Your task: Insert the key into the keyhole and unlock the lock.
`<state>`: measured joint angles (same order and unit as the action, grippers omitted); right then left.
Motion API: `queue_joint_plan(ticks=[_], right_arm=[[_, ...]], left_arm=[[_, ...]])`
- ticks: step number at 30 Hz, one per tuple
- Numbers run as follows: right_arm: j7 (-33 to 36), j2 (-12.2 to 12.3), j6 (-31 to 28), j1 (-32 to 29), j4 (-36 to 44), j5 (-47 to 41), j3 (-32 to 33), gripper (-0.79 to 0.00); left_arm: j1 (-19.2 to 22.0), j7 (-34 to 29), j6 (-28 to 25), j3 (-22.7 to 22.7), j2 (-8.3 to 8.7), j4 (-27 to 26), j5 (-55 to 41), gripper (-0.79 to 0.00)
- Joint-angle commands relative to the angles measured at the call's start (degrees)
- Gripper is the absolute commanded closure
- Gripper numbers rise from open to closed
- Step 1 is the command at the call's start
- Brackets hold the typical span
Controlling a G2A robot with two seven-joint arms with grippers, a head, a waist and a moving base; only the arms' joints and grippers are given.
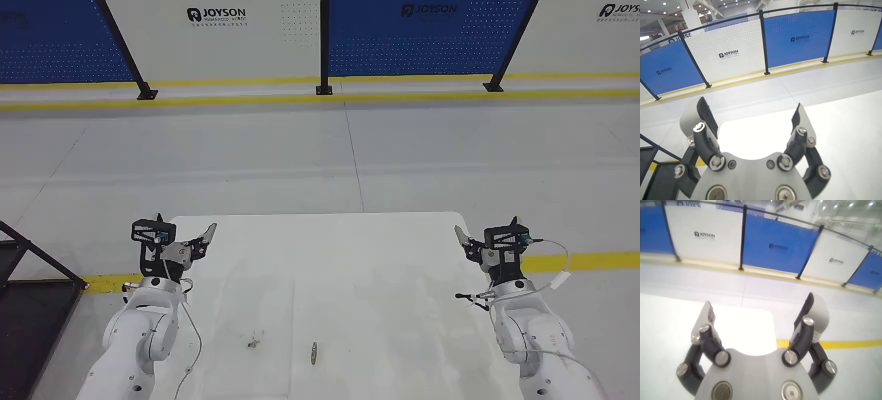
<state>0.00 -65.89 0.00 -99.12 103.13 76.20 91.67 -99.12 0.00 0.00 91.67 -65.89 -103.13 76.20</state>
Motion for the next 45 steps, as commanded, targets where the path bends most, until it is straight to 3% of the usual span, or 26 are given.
queue_joint_plan(ticks=[1, 7, 11, 15, 19, 24, 30, 33, 36, 39, 41, 43, 45], right_arm=[[0.00, 0.00, 0.00, 0.00, 0.00, 0.00, 0.00, -0.785], [0.00, 0.00, 0.00, 0.00, 0.00, 0.00, 0.00, -0.785], [0.00, 0.00, 0.00, 0.00, 0.00, 0.00, 0.00, -0.785], [0.00, 0.00, 0.00, 0.00, 0.00, 0.00, 0.00, -0.785], [0.00, 0.00, 0.00, 0.00, 0.00, 0.00, 0.00, -0.785], [0.00, 0.00, 0.00, 0.00, 0.00, 0.00, 0.00, -0.785], [0.00, 0.00, 0.00, 0.00, 0.00, 0.00, 0.00, -0.785], [0.00, 0.00, 0.00, 0.00, 0.00, 0.00, 0.00, -0.785], [0.00, 0.00, 0.00, 0.00, 0.00, 0.00, 0.00, -0.785], [0.00, 0.00, 0.00, 0.00, 0.00, 0.00, 0.00, -0.785], [0.00, 0.00, 0.00, 0.00, 0.00, 0.00, 0.00, -0.785], [0.00, 0.00, 0.00, 0.00, 0.00, 0.00, 0.00, -0.785], [0.00, 0.00, 0.00, 0.00, 0.00, 0.00, 0.00, -0.785]], left_arm=[[0.00, 0.00, 0.00, 0.00, 0.00, 0.00, 0.00, -0.784], [-0.76, 1.08, 0.21, 0.43, -0.04, -0.23, 0.25, -0.785], [-7.08, 2.70, -4.16, 3.38, 0.31, -2.66, 0.90, -0.785], [-16.93, 0.18, -16.70, 9.72, 1.36, -7.02, 2.83, -0.785], [-24.03, -2.55, -27.11, 15.06, 1.85, -10.38, -2.35, -0.785], [-30.39, -10.14, -36.06, 16.11, 2.06, -13.90, -10.20, -0.785], [-30.85, -28.18, -35.10, 11.06, 2.29, -17.82, -16.51, -0.785], [-27.93, -38.91, -31.50, 8.03, 2.50, -18.30, -22.74, -0.785], [-24.49, -45.73, -27.20, 4.70, 2.57, -17.59, -23.90, -0.785], [-20.93, -50.68, -22.40, 0.44, 2.52, -16.06, -22.18, -0.785], [-18.93, -52.79, -20.21, -2.22, 2.46, -15.08, -20.64, -0.720], [-17.61, -52.57, -17.69, -4.32, 2.38, -14.16, -17.01, -0.776], [-16.68, -51.91, -15.57, -6.05, 2.29, -13.30, -14.29, -0.702]])
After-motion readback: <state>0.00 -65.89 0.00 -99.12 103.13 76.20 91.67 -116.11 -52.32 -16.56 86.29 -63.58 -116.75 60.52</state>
